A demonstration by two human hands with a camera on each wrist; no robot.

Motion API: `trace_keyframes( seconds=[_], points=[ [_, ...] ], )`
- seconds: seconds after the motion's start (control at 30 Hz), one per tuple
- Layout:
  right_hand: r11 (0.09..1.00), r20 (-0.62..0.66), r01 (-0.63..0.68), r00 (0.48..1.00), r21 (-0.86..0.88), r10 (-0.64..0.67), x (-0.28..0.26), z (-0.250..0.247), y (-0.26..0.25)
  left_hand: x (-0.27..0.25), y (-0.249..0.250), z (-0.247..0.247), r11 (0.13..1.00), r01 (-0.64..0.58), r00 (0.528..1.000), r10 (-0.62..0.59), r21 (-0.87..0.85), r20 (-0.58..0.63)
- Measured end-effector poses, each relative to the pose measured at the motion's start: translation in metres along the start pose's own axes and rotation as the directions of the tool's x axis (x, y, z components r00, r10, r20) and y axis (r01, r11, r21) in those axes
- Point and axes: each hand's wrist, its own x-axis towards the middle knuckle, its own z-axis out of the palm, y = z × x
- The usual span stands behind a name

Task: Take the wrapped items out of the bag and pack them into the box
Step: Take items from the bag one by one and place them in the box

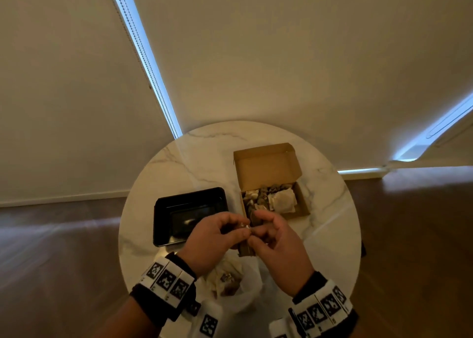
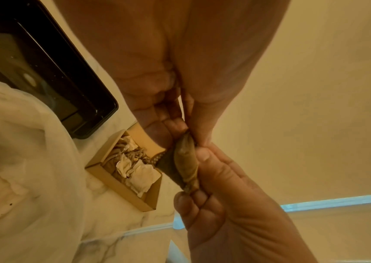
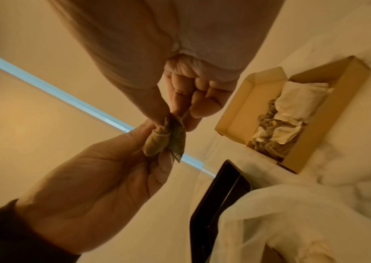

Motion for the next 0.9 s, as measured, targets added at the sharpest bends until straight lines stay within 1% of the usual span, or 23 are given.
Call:
trace_keyframes(
  seconds=[0.07,0.13,0.23,0.3,0.4,0.53,0.6,0.7,0.83,0.9],
  points=[
    [0.998,-0.010,-0.043,0.999,0.040,0.043,0.001,-0.008,0.011,0.010,0.002,0.005,0.998,0.007,0.999,-0.010,0.058,0.036],
    [0.994,-0.043,-0.100,0.994,0.049,0.102,0.001,-0.018,0.022,0.027,0.006,0.013,0.985,0.001,1.000,-0.003,0.175,0.015],
    [0.981,-0.073,-0.196,0.978,-0.008,0.195,-0.007,-0.034,0.042,0.072,0.009,0.021,0.930,-0.020,0.999,0.036,0.367,-0.037],
    [0.971,-0.070,-0.237,0.970,-0.041,0.233,-0.015,-0.042,0.055,0.107,0.005,0.028,0.895,-0.015,0.999,0.034,0.446,-0.034],
    [0.960,-0.056,-0.255,0.967,-0.119,0.250,-0.026,-0.054,0.072,0.151,-0.003,0.049,0.864,0.005,1.000,-0.003,0.503,-0.006],
    [0.956,-0.048,-0.250,0.968,-0.152,0.245,-0.029,-0.066,0.081,0.192,-0.022,0.081,0.771,-0.014,0.994,-0.060,0.636,0.095],
    [0.954,-0.032,-0.248,0.969,-0.167,0.246,-0.029,-0.070,0.084,0.203,-0.037,0.091,0.739,-0.005,0.989,-0.097,0.674,0.113],
    [0.950,-0.017,-0.247,0.969,-0.191,0.248,-0.028,-0.074,0.090,0.209,-0.057,0.100,0.688,0.016,0.992,-0.103,0.725,0.075],
    [0.947,-0.004,-0.238,0.970,-0.218,0.243,-0.026,-0.076,0.094,0.208,-0.069,0.103,0.682,0.041,0.996,-0.083,0.730,0.022],
    [0.942,0.009,-0.242,0.968,-0.230,0.251,-0.024,-0.076,0.095,0.207,-0.070,0.103,0.703,0.055,0.996,-0.090,0.709,0.012]
  ],
)
